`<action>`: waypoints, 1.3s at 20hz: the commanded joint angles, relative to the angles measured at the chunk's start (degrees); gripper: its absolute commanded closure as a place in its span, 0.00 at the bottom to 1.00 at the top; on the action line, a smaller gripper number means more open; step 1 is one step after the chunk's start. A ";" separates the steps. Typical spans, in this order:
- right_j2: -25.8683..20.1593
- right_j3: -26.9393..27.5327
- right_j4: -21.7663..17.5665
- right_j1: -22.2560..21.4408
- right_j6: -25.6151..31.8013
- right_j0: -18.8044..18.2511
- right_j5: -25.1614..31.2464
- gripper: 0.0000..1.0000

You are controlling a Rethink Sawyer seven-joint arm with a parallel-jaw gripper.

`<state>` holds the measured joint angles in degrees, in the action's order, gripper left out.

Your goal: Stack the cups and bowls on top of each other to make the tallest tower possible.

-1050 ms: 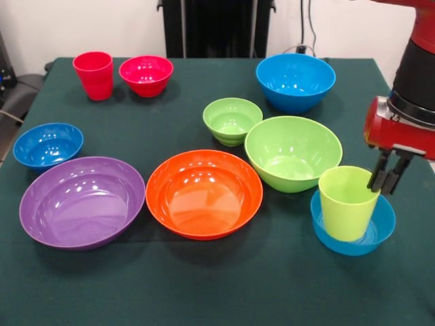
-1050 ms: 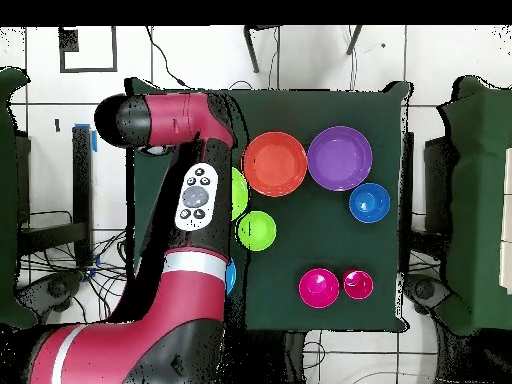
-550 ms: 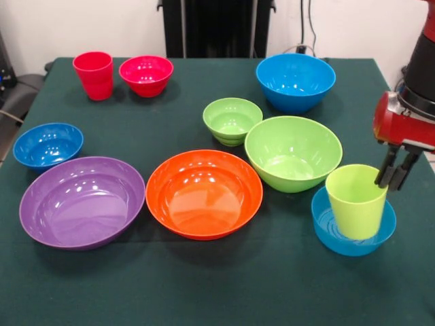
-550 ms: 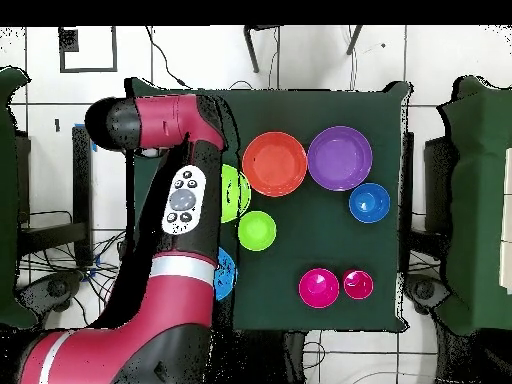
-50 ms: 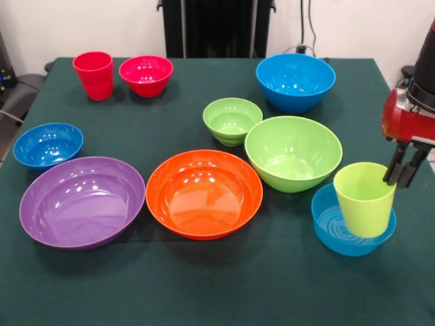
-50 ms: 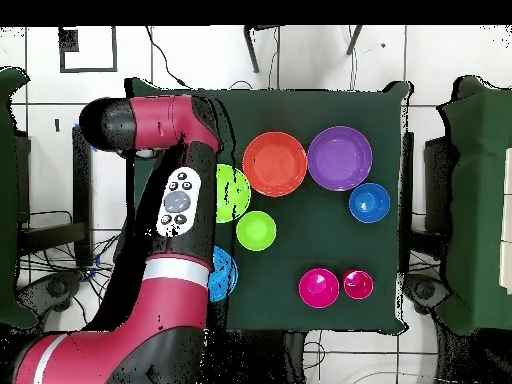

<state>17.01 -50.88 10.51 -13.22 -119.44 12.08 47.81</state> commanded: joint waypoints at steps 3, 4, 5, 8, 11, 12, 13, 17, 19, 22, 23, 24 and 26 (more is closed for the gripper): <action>-1.07 -5.94 -0.46 -0.64 -10.46 1.55 4.05 1.00; -0.79 -6.07 -0.50 -0.62 -10.57 1.68 4.07 1.00; -0.51 -6.21 -0.53 -0.60 -10.68 1.81 4.08 1.00; 0.53 -6.62 -0.63 -0.48 -11.22 2.41 4.38 1.00; 1.23 -7.06 -0.58 -0.27 -11.58 2.85 3.76 1.00; 1.32 -7.27 -0.49 -0.25 -11.61 2.94 3.41 1.00; 1.38 -7.47 -0.38 -0.25 -11.54 3.02 3.04 1.00; 1.41 -7.44 0.22 0.06 -11.42 3.25 2.23 1.00; 1.37 -7.32 0.35 0.26 -11.34 3.31 1.92 1.00; 1.49 -7.22 0.47 0.58 -11.65 3.51 1.50 1.00; 1.68 -7.15 0.47 0.72 -11.95 3.66 1.39 1.00; 1.88 -7.19 0.43 0.84 -12.16 3.79 1.09 1.00; 2.13 -7.49 0.39 1.02 -12.51 4.00 0.18 1.00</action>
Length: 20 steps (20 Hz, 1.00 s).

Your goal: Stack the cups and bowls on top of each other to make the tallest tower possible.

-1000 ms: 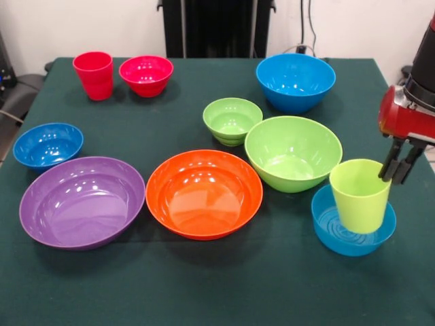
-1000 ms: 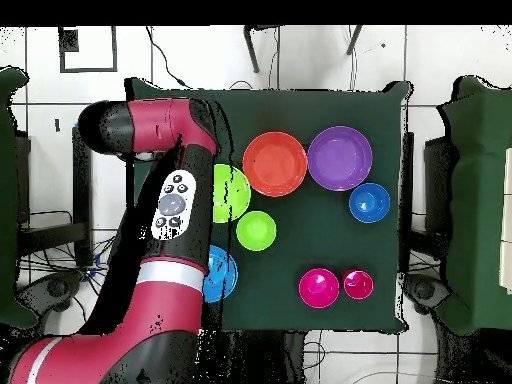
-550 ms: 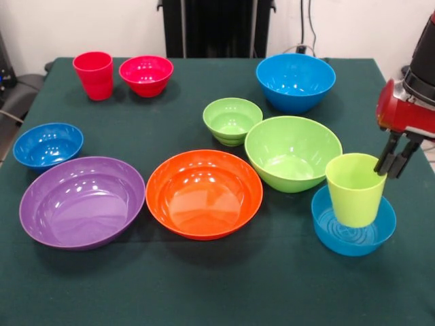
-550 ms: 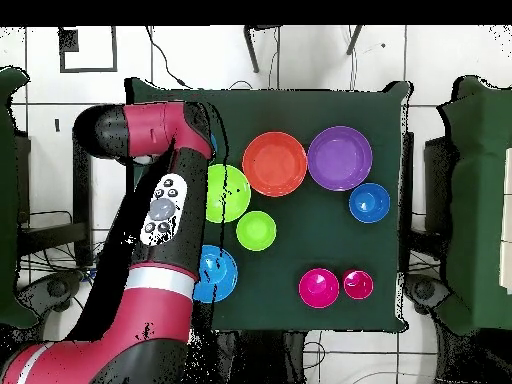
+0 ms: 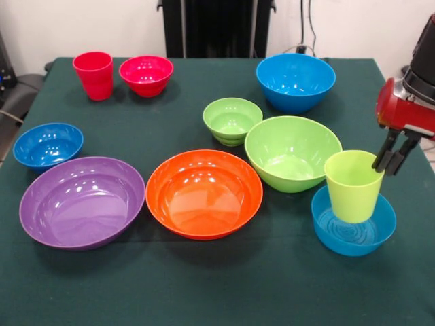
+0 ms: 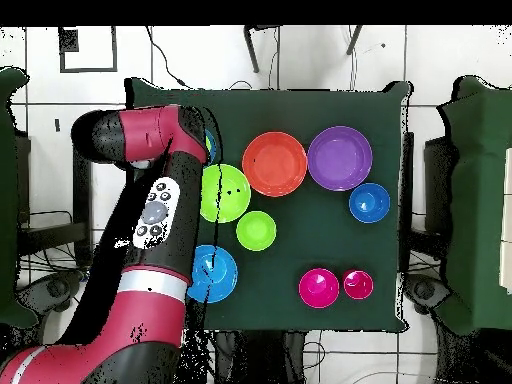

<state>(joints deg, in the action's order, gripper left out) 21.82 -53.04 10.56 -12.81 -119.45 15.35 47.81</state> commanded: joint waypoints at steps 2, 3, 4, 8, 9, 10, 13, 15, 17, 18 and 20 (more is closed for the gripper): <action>-2.54 -5.77 0.33 0.77 -12.73 0.84 -1.18 1.00; -2.43 -5.93 0.28 0.86 -12.84 0.92 -1.79 1.00; -2.22 -5.93 0.21 1.01 -13.02 1.01 -2.25 1.00; -1.62 -6.05 0.24 1.36 -13.78 1.48 -3.24 1.00; -1.60 -5.78 0.30 1.49 -13.74 1.41 -3.15 1.00; -1.55 -5.52 0.35 1.63 -13.77 1.38 -3.09 1.00; -1.66 -5.13 0.54 1.88 -13.87 1.32 -3.30 1.00; -1.87 -4.90 0.66 1.99 -13.93 1.23 -3.61 1.00; -2.03 -4.30 0.84 2.22 -14.15 1.12 -3.73 1.00; -2.02 -3.80 1.00 2.42 -14.37 1.10 -3.52 1.00; -2.10 -2.97 1.25 2.78 -14.71 1.03 -3.11 1.00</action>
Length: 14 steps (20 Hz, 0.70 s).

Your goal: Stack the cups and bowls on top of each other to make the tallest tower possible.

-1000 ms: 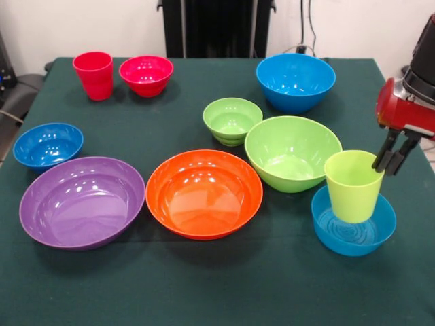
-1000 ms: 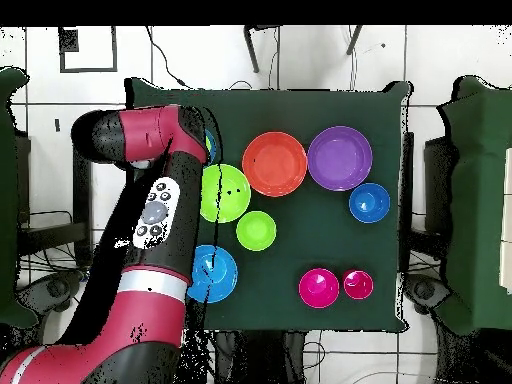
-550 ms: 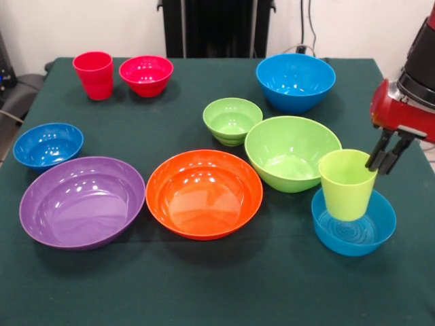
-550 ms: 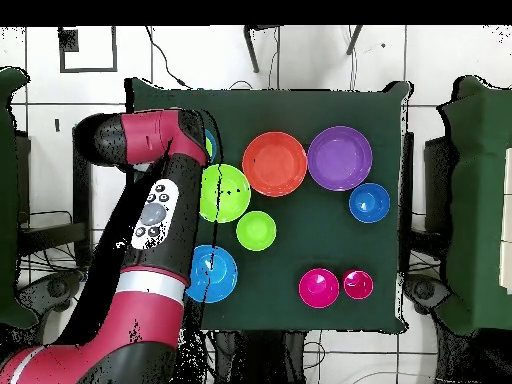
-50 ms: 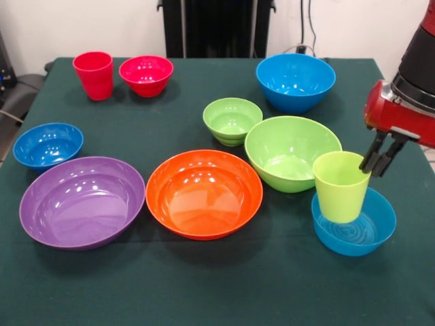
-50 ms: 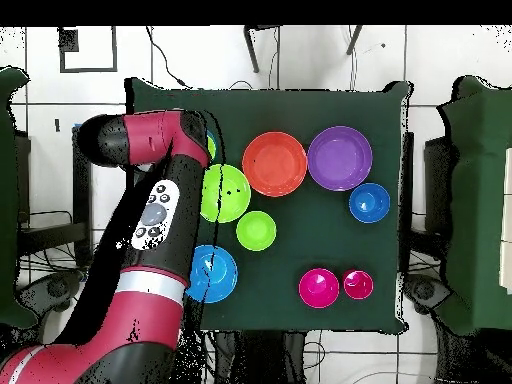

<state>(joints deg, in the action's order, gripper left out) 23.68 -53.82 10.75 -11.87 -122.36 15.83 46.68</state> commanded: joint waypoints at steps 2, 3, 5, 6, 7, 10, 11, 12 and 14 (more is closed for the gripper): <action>-4.13 -1.58 1.32 2.10 -12.14 0.47 -1.66 1.00; -4.22 -1.27 1.45 2.23 -12.31 0.43 -1.50 1.00; -4.12 -0.52 1.49 2.53 -12.15 0.26 -0.87 1.00; -4.15 -0.63 1.56 2.50 -12.25 0.37 -0.91 1.00; -4.18 -0.73 1.64 2.48 -12.34 0.48 -0.95 1.00; -4.17 -0.48 2.01 2.75 -12.83 0.70 -1.12 1.00; -4.13 -0.16 2.19 2.95 -12.96 0.74 -1.09 1.00; -4.13 0.04 2.38 3.08 -13.12 0.81 -1.08 1.00; -4.11 0.33 2.83 3.27 -13.51 0.98 -1.13 1.00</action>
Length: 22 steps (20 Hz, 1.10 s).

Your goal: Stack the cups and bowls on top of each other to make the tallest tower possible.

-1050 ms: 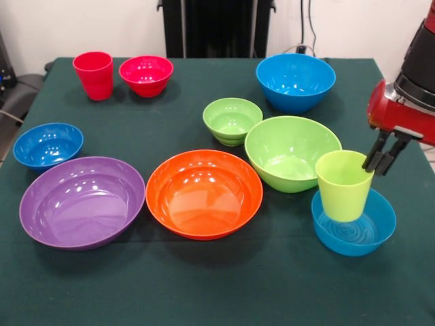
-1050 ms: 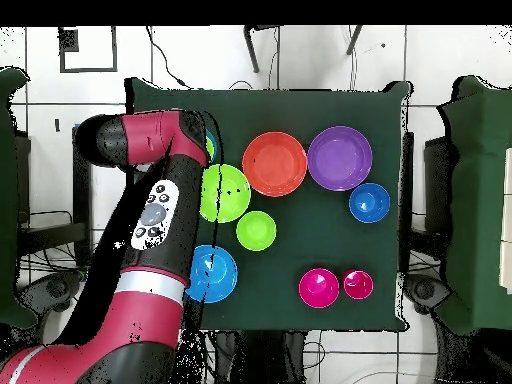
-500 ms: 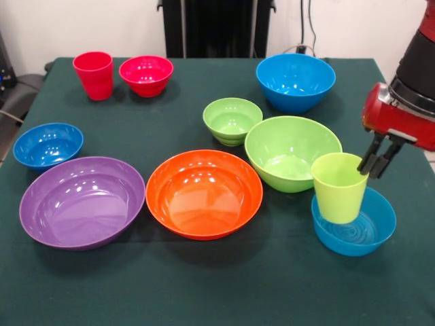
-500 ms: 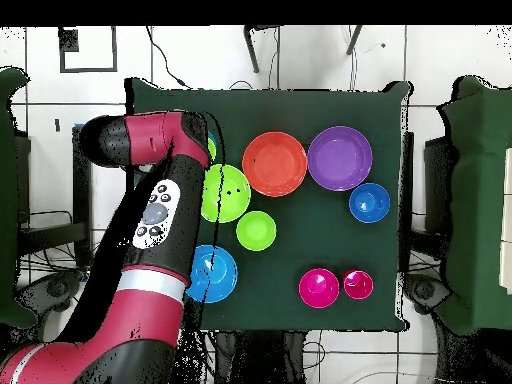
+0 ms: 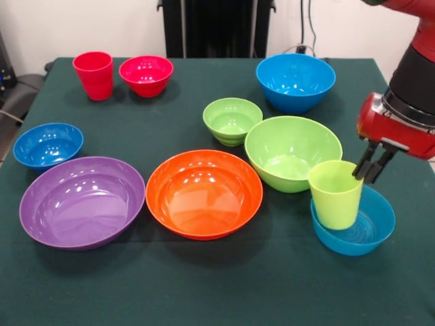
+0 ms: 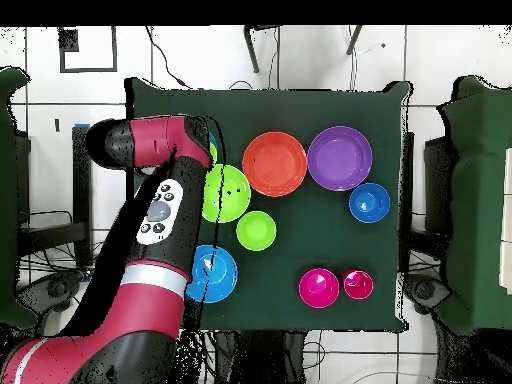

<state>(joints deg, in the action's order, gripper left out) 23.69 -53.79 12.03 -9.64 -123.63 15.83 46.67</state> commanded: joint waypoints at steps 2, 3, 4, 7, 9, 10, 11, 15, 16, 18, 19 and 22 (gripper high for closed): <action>-4.17 0.09 2.11 0.96 -12.58 1.12 -1.61 1.00; -3.94 -0.03 2.58 0.98 -12.42 1.27 -1.97 0.00; -4.02 -0.31 2.77 0.84 -12.63 1.27 -2.42 0.00; -3.97 -1.06 3.53 0.51 -13.82 1.36 -3.22 0.00; -3.16 -1.62 5.03 0.14 -16.82 1.87 -0.92 0.00; -3.15 -1.99 5.47 -0.36 -17.09 1.97 -0.50 0.00; -3.13 -2.36 5.92 -0.86 -17.37 2.07 -0.09 0.00; -3.90 -4.54 6.01 -3.72 -13.68 1.74 1.18 0.00; -4.12 -5.26 5.88 -4.56 -12.64 1.57 1.44 0.00; -4.65 -7.79 5.66 -6.53 -10.85 1.40 1.56 0.00; -4.84 -9.07 5.53 -7.45 -10.06 1.37 1.58 0.00; -5.41 -13.54 5.18 -9.81 -8.37 1.45 0.27 0.00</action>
<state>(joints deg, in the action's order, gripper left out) 24.01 -56.96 17.53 -14.02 -126.82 17.14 46.68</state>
